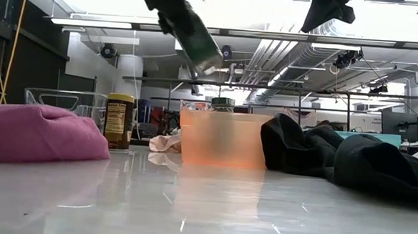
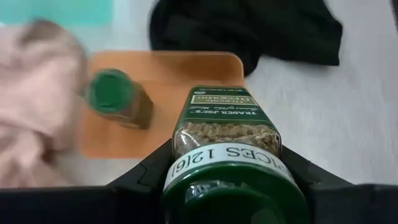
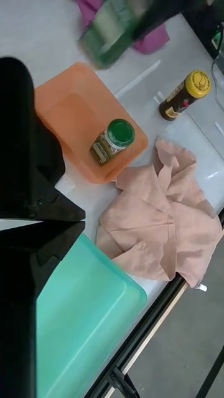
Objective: Sort spices by type
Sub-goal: Put the green seasoning bottle into the orange bin
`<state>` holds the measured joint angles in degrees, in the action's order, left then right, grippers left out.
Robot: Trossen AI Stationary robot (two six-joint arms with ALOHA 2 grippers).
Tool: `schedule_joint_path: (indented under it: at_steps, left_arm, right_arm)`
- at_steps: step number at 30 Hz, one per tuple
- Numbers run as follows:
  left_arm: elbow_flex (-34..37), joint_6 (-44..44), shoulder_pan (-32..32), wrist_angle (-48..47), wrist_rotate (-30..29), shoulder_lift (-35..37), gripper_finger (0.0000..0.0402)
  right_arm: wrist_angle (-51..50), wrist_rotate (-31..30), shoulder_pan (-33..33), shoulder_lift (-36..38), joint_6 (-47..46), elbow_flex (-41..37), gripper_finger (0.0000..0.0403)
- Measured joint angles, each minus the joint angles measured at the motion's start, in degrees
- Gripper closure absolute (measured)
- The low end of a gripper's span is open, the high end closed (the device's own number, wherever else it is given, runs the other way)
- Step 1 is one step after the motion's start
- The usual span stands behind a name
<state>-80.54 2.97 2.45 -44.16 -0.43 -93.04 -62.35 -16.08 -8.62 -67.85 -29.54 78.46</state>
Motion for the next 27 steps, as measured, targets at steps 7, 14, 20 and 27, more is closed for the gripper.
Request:
schedule_joint_path:
  at_steps: [7,14,20,27]
  left_arm:
    - [-12.9,1.4,0.1,-7.6,-2.8,-14.5,0.0241]
    - [-17.2,-0.4,-0.8,-12.6,-3.4,-21.1,0.0241]
    - [-17.2,-3.1,-1.8,-12.2,-3.9,-23.5,0.0241]
    - [-16.6,-5.2,-2.2,-9.5,-5.3,-23.6,0.0213]
  right_arm:
    - [0.0,0.0,0.0,0.0,-0.2,0.0,0.0403]
    - [-0.2,0.0,0.0,0.0,-0.2,0.0,0.0403]
    - [-0.2,0.0,0.0,0.0,-0.2,0.0,0.0403]
    - [-0.1,0.0,0.0,0.0,-0.7,0.0,0.0403]
